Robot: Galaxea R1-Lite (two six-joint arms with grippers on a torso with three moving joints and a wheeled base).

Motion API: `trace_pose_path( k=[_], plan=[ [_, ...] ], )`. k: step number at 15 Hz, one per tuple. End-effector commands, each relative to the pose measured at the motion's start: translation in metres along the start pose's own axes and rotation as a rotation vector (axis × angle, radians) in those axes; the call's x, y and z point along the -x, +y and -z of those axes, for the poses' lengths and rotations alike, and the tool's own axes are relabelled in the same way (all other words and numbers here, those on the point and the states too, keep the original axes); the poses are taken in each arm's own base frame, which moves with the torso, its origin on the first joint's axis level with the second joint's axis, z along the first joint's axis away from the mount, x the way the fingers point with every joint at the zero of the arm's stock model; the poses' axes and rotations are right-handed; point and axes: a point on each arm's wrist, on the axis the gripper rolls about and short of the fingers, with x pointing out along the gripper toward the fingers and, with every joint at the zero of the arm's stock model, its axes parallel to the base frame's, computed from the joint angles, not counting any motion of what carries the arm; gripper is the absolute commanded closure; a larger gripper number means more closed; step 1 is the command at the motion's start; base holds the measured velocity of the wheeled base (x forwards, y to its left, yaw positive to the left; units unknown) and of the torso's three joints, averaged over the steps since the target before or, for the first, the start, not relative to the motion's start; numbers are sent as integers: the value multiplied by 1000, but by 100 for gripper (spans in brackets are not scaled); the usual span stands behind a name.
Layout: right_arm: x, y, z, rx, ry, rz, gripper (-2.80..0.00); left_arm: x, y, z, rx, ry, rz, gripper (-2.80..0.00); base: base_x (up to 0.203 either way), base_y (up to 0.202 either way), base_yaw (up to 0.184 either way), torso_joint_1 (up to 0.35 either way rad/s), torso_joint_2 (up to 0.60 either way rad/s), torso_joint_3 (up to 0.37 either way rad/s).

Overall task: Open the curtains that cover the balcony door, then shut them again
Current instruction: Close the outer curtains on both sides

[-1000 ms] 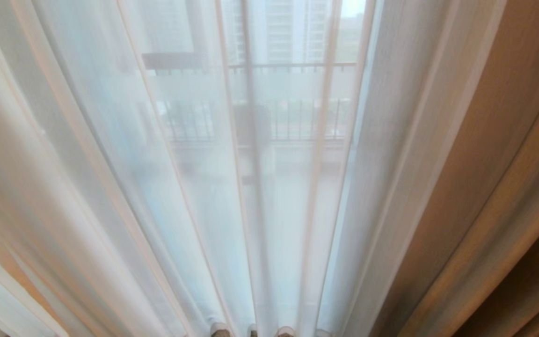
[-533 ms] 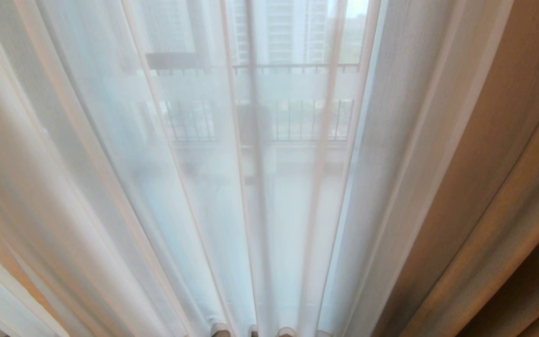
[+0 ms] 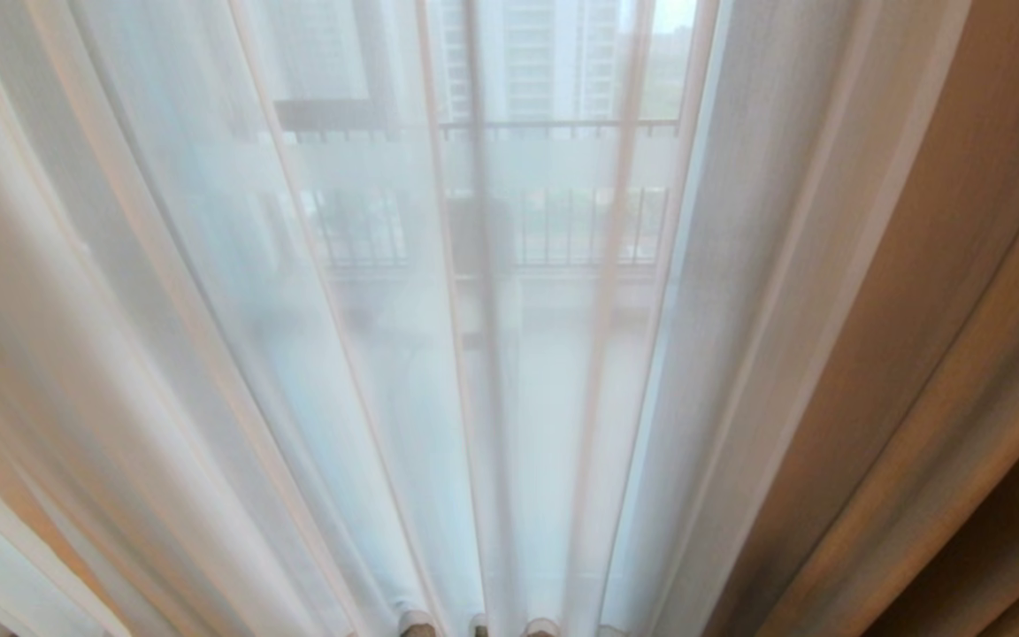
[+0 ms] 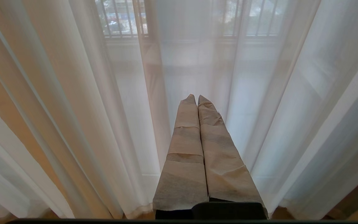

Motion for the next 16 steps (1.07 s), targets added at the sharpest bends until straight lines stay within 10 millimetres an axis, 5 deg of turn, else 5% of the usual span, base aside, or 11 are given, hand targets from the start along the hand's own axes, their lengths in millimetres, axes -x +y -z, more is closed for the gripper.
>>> trace_pose_path(
  k=[1, 6, 12, 13, 14, 16],
  plan=[
    [4, 1, -16, -5, -71, -25, 0, 0, 0, 0, 0, -1, 0, 0, 0, 0, 0, 0, 0, 0],
    [0, 2, -85, -8, -134, -68, 0, 0, 0, 0, 0, -1, 0, 0, 0, 0, 0, 0, 0, 0],
    [-49, -2, -192, -42, -222, 126, 0, 0, 0, 0, 0, -1, 0, 0, 0, 0, 0, 0, 0, 0],
    [-52, -3, -203, -49, -233, 169, -181, 0, 0, 0, 0, -1, 0, 0, 0, 0, 0, 0, 0, 0],
    [-55, -3, -208, -50, -214, 189, -280, 0, 0, 0, 0, -1, 0, 0, 0, 0, 0, 0, 0, 0],
    [-63, -4, -216, -53, -193, 235, -280, 0, 0, 0, 0, -1, 0, 0, 0, 0, 0, 0, 0, 0]
  ],
)
